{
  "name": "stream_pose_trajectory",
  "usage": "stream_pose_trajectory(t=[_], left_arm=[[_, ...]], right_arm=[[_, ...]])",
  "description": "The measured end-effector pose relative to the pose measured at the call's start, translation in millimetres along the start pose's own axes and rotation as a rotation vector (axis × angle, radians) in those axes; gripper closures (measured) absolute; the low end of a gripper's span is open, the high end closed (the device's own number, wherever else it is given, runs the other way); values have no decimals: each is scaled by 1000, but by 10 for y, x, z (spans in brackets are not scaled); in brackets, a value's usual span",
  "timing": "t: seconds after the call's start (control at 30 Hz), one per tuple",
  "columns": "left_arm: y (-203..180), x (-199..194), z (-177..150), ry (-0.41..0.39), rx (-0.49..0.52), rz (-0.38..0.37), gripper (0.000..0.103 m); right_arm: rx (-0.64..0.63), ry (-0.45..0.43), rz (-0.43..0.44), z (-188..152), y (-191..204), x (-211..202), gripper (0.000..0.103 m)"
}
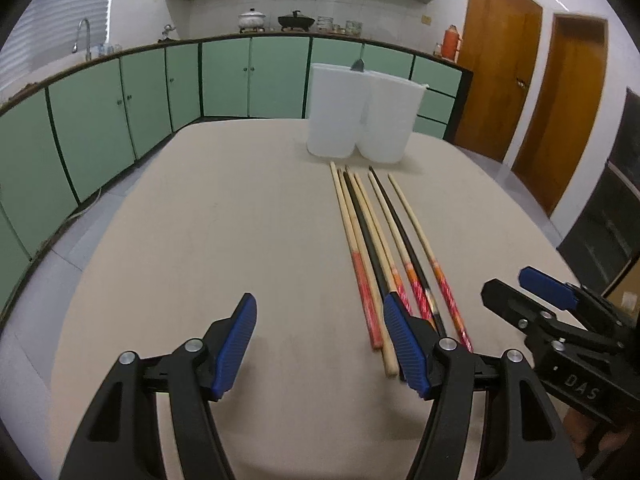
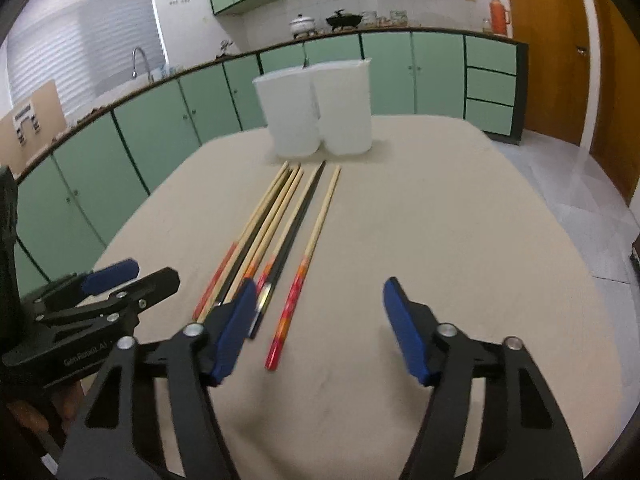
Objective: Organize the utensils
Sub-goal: 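Open both tools and withdraw them from the holder, then grasp a red-patterned chopstick with the right tool while the left tool grasps another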
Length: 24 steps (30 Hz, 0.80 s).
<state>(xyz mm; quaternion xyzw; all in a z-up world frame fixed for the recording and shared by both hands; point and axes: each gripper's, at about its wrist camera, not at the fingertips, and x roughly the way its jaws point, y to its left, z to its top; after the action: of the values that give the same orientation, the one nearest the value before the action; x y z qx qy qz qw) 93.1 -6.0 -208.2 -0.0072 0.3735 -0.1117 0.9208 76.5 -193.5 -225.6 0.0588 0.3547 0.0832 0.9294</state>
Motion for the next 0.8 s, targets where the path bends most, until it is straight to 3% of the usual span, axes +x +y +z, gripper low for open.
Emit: stream_pose_trajectory(t=[0.43, 0.57, 0.8], left_arm=[[-29, -37, -172, 1, -12, -3, 38], [-40, -39, -190, 4, -8, -6, 38], [-48, 28, -236, 35, -2, -4, 38]], right_arm=[[-80, 68, -39, -227, 196, 126, 74], [-105, 62, -78, -231, 159, 135, 93], [-74, 57, -77, -214, -33, 108, 97]])
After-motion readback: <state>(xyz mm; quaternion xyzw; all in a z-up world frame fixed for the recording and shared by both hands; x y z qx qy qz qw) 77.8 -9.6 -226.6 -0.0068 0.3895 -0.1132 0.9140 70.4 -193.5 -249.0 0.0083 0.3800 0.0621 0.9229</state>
